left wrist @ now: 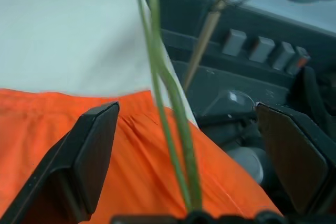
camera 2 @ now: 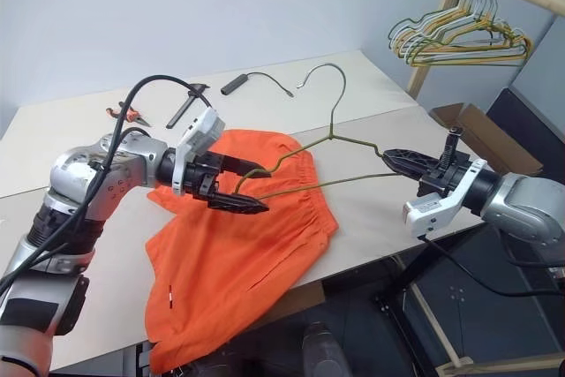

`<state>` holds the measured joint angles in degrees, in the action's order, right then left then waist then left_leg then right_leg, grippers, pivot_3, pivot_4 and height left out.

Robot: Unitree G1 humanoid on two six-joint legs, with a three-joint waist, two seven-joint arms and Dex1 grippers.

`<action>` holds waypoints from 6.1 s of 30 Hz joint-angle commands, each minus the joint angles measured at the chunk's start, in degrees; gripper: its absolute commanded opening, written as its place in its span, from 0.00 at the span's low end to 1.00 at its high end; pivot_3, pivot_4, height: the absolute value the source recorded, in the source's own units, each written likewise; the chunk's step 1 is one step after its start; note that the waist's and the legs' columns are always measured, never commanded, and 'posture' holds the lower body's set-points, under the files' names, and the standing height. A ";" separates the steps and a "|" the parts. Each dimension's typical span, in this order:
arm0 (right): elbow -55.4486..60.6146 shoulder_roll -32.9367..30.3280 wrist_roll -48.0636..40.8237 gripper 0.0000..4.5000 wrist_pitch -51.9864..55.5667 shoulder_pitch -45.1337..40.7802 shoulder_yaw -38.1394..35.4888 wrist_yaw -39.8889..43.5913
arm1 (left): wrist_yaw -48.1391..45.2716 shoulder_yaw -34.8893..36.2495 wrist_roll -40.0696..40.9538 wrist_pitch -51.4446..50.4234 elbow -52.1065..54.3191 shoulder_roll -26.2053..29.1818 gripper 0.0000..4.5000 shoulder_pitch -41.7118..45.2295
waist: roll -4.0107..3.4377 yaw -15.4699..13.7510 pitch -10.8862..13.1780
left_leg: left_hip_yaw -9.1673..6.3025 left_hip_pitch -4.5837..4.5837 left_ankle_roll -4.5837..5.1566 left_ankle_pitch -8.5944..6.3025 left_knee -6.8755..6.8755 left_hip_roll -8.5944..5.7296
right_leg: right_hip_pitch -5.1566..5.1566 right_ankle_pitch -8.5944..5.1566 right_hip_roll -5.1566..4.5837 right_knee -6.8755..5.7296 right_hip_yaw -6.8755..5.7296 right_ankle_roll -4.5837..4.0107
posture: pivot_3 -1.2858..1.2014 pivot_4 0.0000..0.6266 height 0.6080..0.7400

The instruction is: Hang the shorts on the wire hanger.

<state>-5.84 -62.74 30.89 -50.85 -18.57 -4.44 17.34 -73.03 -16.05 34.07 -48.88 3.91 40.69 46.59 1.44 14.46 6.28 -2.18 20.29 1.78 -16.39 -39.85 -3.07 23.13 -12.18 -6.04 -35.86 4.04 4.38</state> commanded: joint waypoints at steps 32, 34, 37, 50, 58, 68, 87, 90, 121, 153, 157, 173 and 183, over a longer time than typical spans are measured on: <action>16.80 -13.83 -69.02 0.90 57.16 1.32 1.53 43.65 | 2.43 0.97 -15.81 20.83 2.89 2.05 0.00 -6.65 | -0.03 0.24 -0.12 | -0.07 -0.06 0.06 0.00 -0.08 0.04 | -0.13 0.07 -0.08 0.00 -0.02 0.03 | 0.43 0.06 1.00; 15.87 -12.81 -67.31 0.90 64.42 -4.23 6.08 47.57 | 2.29 1.44 -15.41 21.05 4.06 2.19 0.00 -7.43 | -0.06 -0.18 -0.15 | -0.08 0.01 0.06 0.00 -0.10 0.04 | -0.07 0.07 -0.10 0.01 -0.05 0.05 | 0.43 0.06 1.00; 14.10 -9.47 -60.81 0.90 70.02 -11.52 12.45 50.47 | 2.36 1.83 -15.25 20.74 4.88 2.23 0.00 -7.88 | -0.09 -0.90 -0.18 | -0.08 0.04 0.08 -0.02 -0.08 0.04 | 0.04 0.07 -0.12 0.02 -0.06 0.06 | 0.43 0.06 1.00; 12.89 0.46 -54.76 0.20 82.23 -22.34 17.77 58.48 | 2.67 3.42 -15.28 20.49 6.76 2.78 0.00 -9.48 | -0.27 -4.74 -0.34 | -0.16 1.50 0.07 -0.01 -0.46 -0.15 | 1.54 0.24 -0.32 -0.25 -0.11 0.03 | 0.45 0.05 1.00; 16.08 -0.95 -57.06 0.00 82.14 -15.29 11.52 59.62 | -3.03 4.87 -12.57 24.45 4.41 2.81 0.18 -9.49 | -0.28 -5.67 -0.39 | -0.17 1.60 0.07 -0.01 -0.54 -0.15 | 1.59 0.30 -0.30 -0.23 -0.18 0.03 | 0.44 0.06 1.00; 17.48 -3.07 -61.52 0.00 90.24 13.19 -10.33 54.40 | -3.44 13.66 -7.72 21.58 -7.98 2.55 0.91 -6.71 | -0.31 -6.73 -0.41 | -0.19 1.48 0.12 0.00 -0.60 -0.15 | 1.34 0.33 -0.26 -0.20 -0.25 0.04 | 0.44 0.09 1.00; 7.76 2.81 -66.17 0.00 112.69 12.80 -9.43 43.39 | -2.30 17.95 1.07 18.08 4.71 2.60 0.99 -14.41 | -0.33 -7.56 -0.43 | 0.09 1.04 0.29 -0.11 -0.58 -0.10 | 0.96 0.36 -0.24 -0.09 -0.08 0.08 | 0.46 0.11 1.00; 8.29 2.50 -67.59 0.00 113.42 13.10 -9.77 44.59 | -2.17 18.01 1.41 17.71 5.34 2.90 0.99 -14.68 | -0.33 -7.57 -0.42 | 0.09 1.02 0.29 -0.11 -0.58 -0.09 | 0.94 0.36 -0.23 -0.10 -0.08 0.08 | 0.46 0.13 1.00; -14.02 7.70 -62.19 0.00 113.36 -11.49 12.19 57.42 | -2.18 19.11 1.37 19.45 9.01 5.79 0.99 -18.53 | -0.30 -8.98 -0.38 | 0.32 1.01 0.38 -0.17 -0.55 -0.04 | 1.02 0.38 -0.22 0.00 -0.02 0.11 | 0.49 0.11 1.00; -18.09 16.77 -50.50 0.00 97.94 -25.91 8.38 49.80 | -3.06 18.08 0.78 20.97 8.38 6.37 0.99 -17.29 | -0.36 -8.98 -0.43 | 0.26 1.12 0.29 -0.11 -0.50 -0.10 | 1.20 0.53 -0.21 0.04 -0.05 0.07 | 0.48 0.08 1.00; -5.70 14.49 -44.82 0.00 90.97 -23.50 10.80 45.33 | -3.85 17.28 -0.13 22.19 6.40 6.03 0.99 -15.40 | -0.38 -8.91 -0.44 | 0.27 1.12 0.28 -0.11 -0.51 -0.10 | 1.18 0.53 -0.21 0.03 -0.06 0.07 | 0.47 0.07 1.00; 20.26 14.62 -39.06 0.00 84.59 -25.90 19.39 46.10 | -19.03 10.17 -15.06 48.30 -25.72 5.97 0.99 11.70 | -0.37 -6.70 -0.48 | 0.32 1.17 0.28 -0.10 -0.58 -0.11 | 1.21 0.54 -0.21 0.04 -0.07 0.08 | 0.44 0.05 1.00; 20.29 14.16 -36.88 0.00 84.69 -28.41 22.01 49.20 | -19.47 -3.46 -22.31 64.14 -37.53 5.64 0.99 15.98 | -0.39 -4.17 -0.52 | 0.26 1.40 0.29 -0.10 -0.58 -0.10 | 1.44 0.54 -0.22 -0.05 -0.07 0.08 | 0.44 0.03 1.00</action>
<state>12.90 -47.93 -5.81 34.04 -44.68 18.98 66.01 -92.27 -19.60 13.39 12.96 -32.40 46.59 60.55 1.05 10.29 5.75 -1.92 21.69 2.07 -16.48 -40.44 -3.17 24.56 -11.65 -6.26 -35.92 3.96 4.46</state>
